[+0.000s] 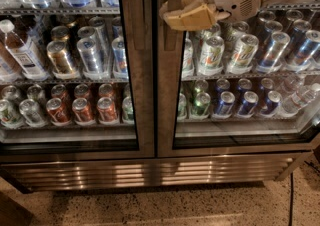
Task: Open right fridge door
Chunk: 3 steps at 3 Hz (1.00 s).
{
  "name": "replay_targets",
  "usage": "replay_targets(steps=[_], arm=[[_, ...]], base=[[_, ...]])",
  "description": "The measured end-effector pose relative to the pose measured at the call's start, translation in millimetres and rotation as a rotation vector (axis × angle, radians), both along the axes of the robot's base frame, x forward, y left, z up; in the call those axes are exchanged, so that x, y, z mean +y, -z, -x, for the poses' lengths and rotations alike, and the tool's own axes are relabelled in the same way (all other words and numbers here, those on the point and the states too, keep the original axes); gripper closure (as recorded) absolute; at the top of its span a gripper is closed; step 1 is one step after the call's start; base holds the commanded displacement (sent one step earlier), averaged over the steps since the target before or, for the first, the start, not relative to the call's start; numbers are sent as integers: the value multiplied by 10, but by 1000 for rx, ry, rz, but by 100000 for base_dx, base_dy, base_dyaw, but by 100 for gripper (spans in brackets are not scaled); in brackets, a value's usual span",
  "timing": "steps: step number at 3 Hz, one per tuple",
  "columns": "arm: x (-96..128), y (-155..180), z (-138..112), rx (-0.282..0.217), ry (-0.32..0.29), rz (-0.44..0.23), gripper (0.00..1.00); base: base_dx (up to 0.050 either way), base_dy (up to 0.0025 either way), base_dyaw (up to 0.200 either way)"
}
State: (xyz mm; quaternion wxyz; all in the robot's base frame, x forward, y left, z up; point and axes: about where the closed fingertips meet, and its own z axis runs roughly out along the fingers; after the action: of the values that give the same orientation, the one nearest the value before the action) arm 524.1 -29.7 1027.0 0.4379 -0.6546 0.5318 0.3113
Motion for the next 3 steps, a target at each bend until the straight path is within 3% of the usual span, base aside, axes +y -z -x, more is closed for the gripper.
replay_targets(steps=[1, 3], arm=[[13, -4, -8, 0, 0, 0, 100], [34, -10, -5, 1, 3, -1, 100]], base=[[0, 0, 0], [0, 0, 0]])
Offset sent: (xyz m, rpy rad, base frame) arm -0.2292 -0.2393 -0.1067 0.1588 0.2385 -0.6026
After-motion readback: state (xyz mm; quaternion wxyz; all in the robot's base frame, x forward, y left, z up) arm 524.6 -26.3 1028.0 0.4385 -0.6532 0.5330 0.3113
